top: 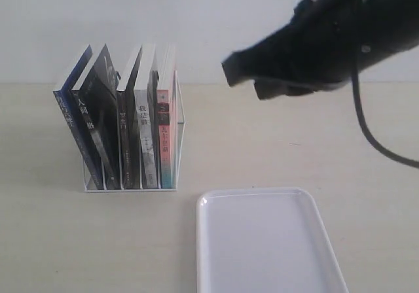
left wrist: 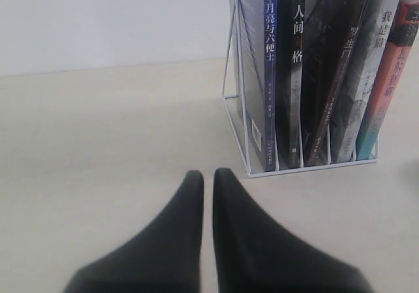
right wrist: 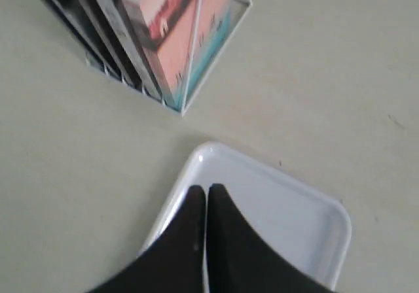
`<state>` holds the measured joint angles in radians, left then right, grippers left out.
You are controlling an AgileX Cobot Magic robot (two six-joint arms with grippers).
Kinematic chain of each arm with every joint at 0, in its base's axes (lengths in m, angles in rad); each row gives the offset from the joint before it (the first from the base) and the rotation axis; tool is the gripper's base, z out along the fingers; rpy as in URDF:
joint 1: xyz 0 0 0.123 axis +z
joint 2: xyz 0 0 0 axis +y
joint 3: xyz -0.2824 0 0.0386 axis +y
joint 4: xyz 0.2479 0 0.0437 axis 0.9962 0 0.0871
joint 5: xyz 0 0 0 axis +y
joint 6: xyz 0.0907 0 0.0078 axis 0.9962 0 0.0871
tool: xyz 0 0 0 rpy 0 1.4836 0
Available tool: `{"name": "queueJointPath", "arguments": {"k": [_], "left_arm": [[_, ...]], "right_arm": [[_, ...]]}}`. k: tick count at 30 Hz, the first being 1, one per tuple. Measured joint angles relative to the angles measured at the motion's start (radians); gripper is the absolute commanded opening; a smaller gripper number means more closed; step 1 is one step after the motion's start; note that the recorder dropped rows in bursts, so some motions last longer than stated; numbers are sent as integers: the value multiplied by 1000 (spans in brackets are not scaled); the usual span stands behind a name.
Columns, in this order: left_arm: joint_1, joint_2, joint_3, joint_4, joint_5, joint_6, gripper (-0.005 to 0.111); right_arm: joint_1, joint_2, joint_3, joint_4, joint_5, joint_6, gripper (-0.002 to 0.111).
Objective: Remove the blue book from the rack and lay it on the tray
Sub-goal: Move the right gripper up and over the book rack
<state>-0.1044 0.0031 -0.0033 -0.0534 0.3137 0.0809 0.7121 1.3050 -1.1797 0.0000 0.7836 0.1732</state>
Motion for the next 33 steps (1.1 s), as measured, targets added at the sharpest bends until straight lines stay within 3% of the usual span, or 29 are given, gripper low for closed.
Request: {"name": "queueJointPath", "arguments": {"k": [3, 6, 8, 13, 17, 33], "left_arm": [[0, 0, 0, 0, 0, 0, 5], [0, 0, 0, 0, 0, 0, 5], [0, 0, 0, 0, 0, 0, 5], [0, 0, 0, 0, 0, 0, 5], [0, 0, 0, 0, 0, 0, 5], [0, 0, 0, 0, 0, 0, 5]], "right_arm": [[6, 50, -68, 16, -55, 12, 16], [6, 157, -149, 18, -84, 26, 39], [6, 241, -216, 18, -76, 45, 39], [6, 518, -644, 8, 182, 100, 39], [6, 678, -850, 0, 294, 124, 39], [-2, 821, -941, -16, 236, 179, 39]]}}
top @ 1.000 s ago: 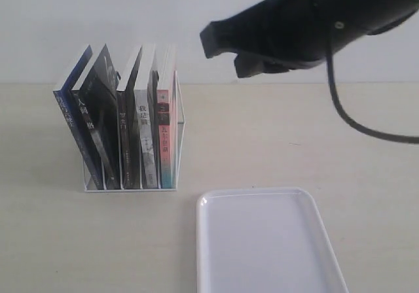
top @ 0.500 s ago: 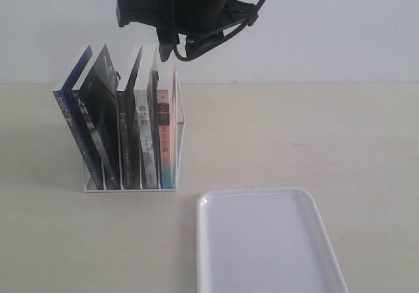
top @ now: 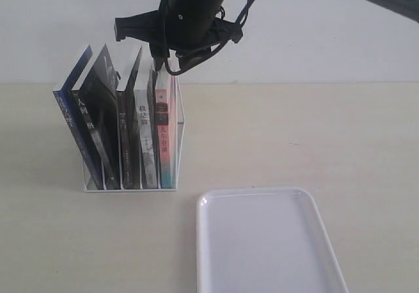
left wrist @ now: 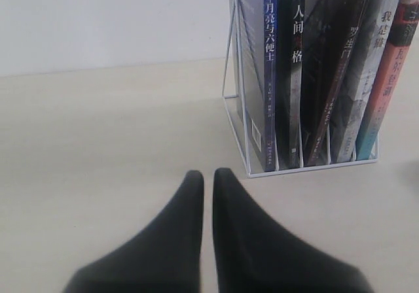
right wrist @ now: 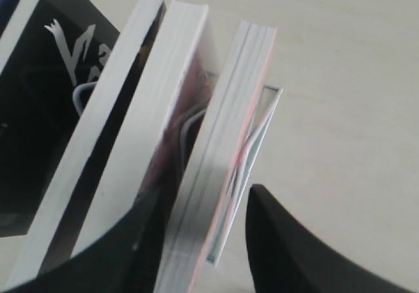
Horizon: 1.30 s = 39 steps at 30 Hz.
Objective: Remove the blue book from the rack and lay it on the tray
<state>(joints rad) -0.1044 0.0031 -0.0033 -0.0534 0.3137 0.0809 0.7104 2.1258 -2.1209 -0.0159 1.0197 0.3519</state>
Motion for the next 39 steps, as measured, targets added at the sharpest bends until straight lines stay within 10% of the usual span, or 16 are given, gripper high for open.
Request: {"name": "queueJointPath", "arguments": {"k": [23, 30, 39], "left_arm": [[0, 0, 0, 0, 0, 0, 5], [0, 0, 0, 0, 0, 0, 5], [0, 0, 0, 0, 0, 0, 5]], "right_arm": [[0, 65, -18, 16, -11, 5, 38], [0, 65, -18, 10, -21, 17, 0], [0, 72, -53, 6, 6, 28, 0]]}}
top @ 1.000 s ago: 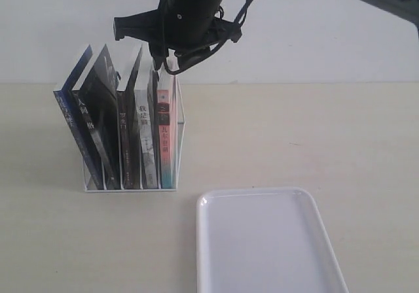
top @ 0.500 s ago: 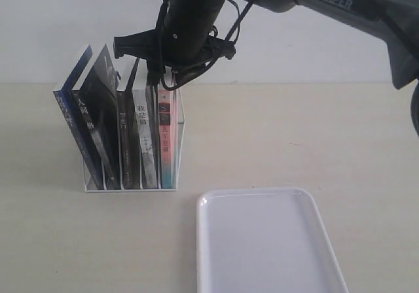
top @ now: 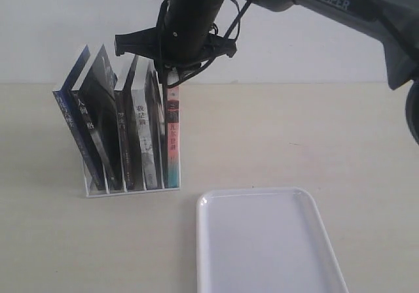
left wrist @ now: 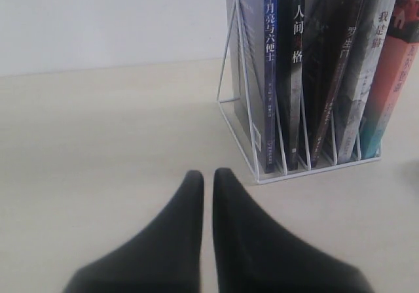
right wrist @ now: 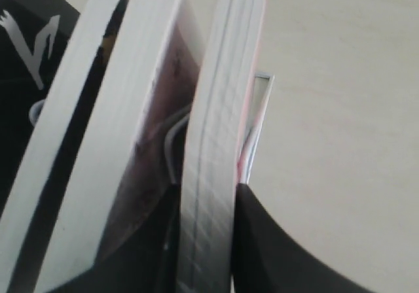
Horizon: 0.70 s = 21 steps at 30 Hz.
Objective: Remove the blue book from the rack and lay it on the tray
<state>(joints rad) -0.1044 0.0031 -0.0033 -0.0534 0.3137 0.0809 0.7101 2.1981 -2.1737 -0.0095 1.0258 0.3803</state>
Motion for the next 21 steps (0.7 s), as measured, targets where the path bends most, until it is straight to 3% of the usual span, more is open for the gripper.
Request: {"name": "queueJointPath", "arguments": {"k": [21], "left_arm": [[0, 0, 0, 0, 0, 0, 5]], "right_arm": [[0, 4, -238, -35, 188, 20, 0]]}}
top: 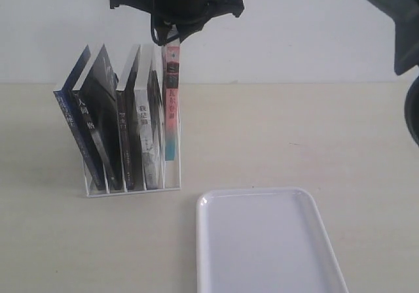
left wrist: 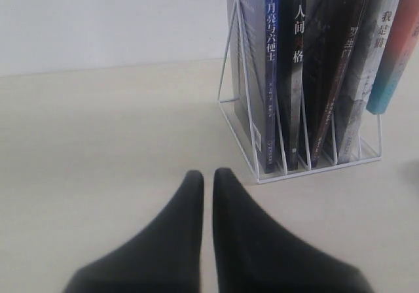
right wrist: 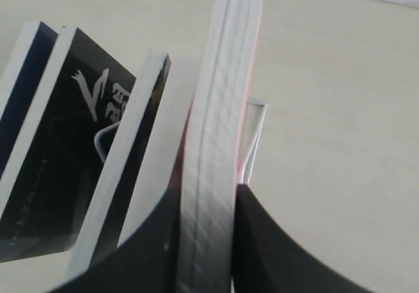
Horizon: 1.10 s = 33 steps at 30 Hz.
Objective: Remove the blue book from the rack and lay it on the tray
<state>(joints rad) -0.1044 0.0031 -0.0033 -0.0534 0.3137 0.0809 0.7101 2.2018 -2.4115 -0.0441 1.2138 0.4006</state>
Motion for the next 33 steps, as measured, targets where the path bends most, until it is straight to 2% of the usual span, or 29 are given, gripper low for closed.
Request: {"name": "queueJointPath", "arguments": {"k": [19, 21, 26, 28, 33], "left_arm": [[0, 0, 0, 0, 0, 0, 5], [0, 0, 0, 0, 0, 0, 5], [0, 0, 0, 0, 0, 0, 5], [0, 0, 0, 0, 0, 0, 5], [0, 0, 0, 0, 0, 0, 5]], "right_arm": [[0, 83, -9, -6, -22, 4, 0], [0, 87, -9, -8, -26, 4, 6], [0, 93, -9, -8, -30, 4, 37], [0, 93, -9, -7, -40, 4, 44], [0, 93, -17, -7, -47, 2, 44]]}}
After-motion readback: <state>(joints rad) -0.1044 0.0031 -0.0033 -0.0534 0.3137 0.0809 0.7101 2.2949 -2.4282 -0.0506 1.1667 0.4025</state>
